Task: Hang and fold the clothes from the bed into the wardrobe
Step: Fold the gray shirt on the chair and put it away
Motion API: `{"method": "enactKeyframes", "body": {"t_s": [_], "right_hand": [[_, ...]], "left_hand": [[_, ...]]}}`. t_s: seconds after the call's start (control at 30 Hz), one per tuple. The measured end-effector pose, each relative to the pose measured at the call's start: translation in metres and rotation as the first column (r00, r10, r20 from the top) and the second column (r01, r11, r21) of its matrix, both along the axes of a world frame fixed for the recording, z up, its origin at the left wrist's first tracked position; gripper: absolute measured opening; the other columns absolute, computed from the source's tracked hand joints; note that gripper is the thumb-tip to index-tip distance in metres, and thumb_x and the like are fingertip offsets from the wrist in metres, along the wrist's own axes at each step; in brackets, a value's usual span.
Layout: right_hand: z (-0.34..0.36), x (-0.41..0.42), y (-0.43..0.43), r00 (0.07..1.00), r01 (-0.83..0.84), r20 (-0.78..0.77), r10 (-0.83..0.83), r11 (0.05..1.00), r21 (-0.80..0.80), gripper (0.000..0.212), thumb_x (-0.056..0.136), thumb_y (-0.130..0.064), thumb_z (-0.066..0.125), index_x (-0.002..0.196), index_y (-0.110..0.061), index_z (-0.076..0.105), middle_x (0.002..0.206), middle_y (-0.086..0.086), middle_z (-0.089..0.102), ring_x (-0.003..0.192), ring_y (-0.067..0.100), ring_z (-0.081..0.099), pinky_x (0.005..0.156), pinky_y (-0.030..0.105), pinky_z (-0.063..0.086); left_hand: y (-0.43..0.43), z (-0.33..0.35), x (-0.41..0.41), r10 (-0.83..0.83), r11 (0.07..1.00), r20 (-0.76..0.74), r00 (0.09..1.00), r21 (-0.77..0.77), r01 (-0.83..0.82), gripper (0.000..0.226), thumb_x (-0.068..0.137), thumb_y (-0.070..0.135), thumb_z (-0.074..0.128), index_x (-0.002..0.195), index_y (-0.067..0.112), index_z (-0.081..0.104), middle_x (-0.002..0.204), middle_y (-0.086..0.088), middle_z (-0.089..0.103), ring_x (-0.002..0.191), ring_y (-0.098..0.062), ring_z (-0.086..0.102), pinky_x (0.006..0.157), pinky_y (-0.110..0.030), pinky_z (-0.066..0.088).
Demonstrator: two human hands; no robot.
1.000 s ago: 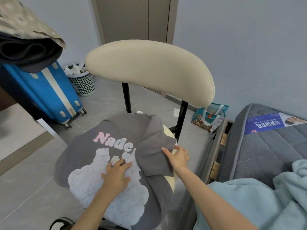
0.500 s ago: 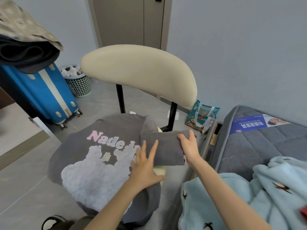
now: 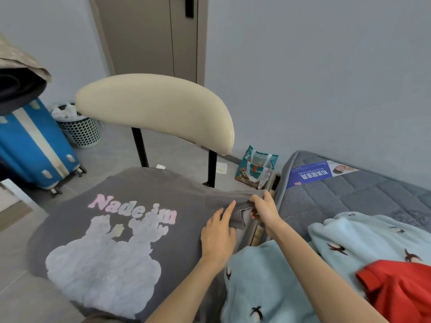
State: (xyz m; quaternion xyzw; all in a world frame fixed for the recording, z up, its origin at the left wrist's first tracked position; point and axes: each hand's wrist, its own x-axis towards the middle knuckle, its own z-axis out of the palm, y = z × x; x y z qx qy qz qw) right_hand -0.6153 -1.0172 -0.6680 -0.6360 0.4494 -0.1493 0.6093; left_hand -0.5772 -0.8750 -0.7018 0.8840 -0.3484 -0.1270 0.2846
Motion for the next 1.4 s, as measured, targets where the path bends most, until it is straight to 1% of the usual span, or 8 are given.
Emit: {"method": "enactKeyframes", "body": {"t_s": [0.27,0.43,0.67,0.77,0.9,1.07,1.2,1.4], "right_hand": [[-0.006,0.031,0.014,0.995,-0.046,0.085,0.042,0.998,0.05,0.008,0.096,-0.013,0.049,0.097,-0.008,0.043,0.095,0.009,0.047,0.088,0.019,0.045,0.079,0.032,0.039],[-0.012,0.083,0.045,0.989,-0.107,0.106,0.101,0.993,0.049,0.024,0.1,-0.017,0.048,0.079,-0.015,0.037,0.075,0.001,0.04,0.067,0.011,0.039,0.055,0.018,0.035],[-0.035,0.15,0.083,0.918,-0.383,0.094,0.384,0.923,-0.035,0.025,0.102,-0.027,0.046,0.119,-0.017,0.06,0.14,-0.009,0.043,0.139,0.002,0.025,0.1,0.014,0.025],[-0.058,0.148,0.079,0.938,-0.344,-0.104,0.332,0.928,-0.145,0.029,0.1,-0.02,0.046,0.127,-0.016,0.057,0.144,0.006,0.047,0.13,0.018,0.044,0.102,0.022,0.033],[-0.082,0.132,0.065,0.943,-0.158,-0.324,0.079,0.962,-0.224,0.044,0.096,-0.021,0.049,0.138,-0.009,0.041,0.141,0.013,0.043,0.133,0.033,0.032,0.11,0.04,0.03],[-0.095,0.116,0.05,0.956,0.049,-0.292,0.004,0.984,0.174,0.047,0.098,-0.033,0.049,0.129,0.003,0.047,0.126,0.018,0.053,0.101,0.03,0.051,0.086,0.036,0.044],[-0.095,0.115,0.047,0.977,0.013,-0.208,0.054,0.951,0.308,0.015,0.101,-0.025,0.047,0.102,-0.01,0.048,0.099,0.008,0.053,0.079,0.019,0.047,0.066,0.028,0.038],[-0.091,0.125,0.026,0.985,-0.022,-0.171,0.014,0.999,-0.042,0.014,0.1,-0.02,0.049,0.106,-0.008,0.052,0.082,0.013,0.053,0.064,0.019,0.043,0.053,0.026,0.032]], "left_hand": [[0.025,-0.009,0.021,0.01,0.922,-0.49,0.871,-0.332,-0.197,0.049,0.094,0.0,0.042,0.125,0.031,0.063,0.11,0.023,0.064,0.107,-0.001,0.058,0.085,-0.006,0.044],[0.049,-0.021,0.049,0.121,0.845,-0.821,0.558,-0.21,-0.492,0.025,0.1,0.013,0.044,0.094,0.024,0.065,0.091,-0.001,0.064,0.086,-0.014,0.06,0.079,-0.024,0.052],[0.087,-0.032,0.099,0.241,0.745,-0.922,0.303,-0.025,-0.666,0.029,0.104,0.021,0.038,0.129,0.011,0.047,0.125,-0.013,0.058,0.109,-0.034,0.061,0.089,-0.036,0.046],[0.104,-0.037,0.108,0.3,0.711,-0.919,0.255,0.037,-0.702,0.03,0.101,0.014,0.045,0.126,-0.001,0.049,0.109,-0.015,0.061,0.085,-0.028,0.064,0.075,-0.033,0.053],[0.103,-0.042,0.103,0.415,0.722,-0.797,0.439,-0.004,-0.691,0.049,0.09,0.014,0.063,0.13,0.004,0.038,0.095,-0.007,0.056,0.076,-0.023,0.065,0.07,-0.036,0.056],[0.09,-0.042,0.077,0.307,0.944,0.004,0.952,-0.13,-0.304,0.056,0.076,0.043,0.073,0.12,0.022,0.046,0.107,0.007,0.033,0.104,-0.02,0.042,0.085,-0.027,0.038],[0.07,-0.048,0.069,0.07,0.963,0.149,0.986,0.249,-0.106,0.062,0.077,0.072,0.053,0.117,0.026,0.043,0.116,0.007,0.043,0.11,-0.016,0.041,0.091,-0.029,0.036],[0.057,-0.062,0.074,-0.045,0.988,0.092,0.995,0.153,0.031,0.021,0.094,0.041,0.05,0.107,0.024,0.053,0.109,0.006,0.053,0.107,-0.015,0.049,0.09,-0.028,0.034]]}}
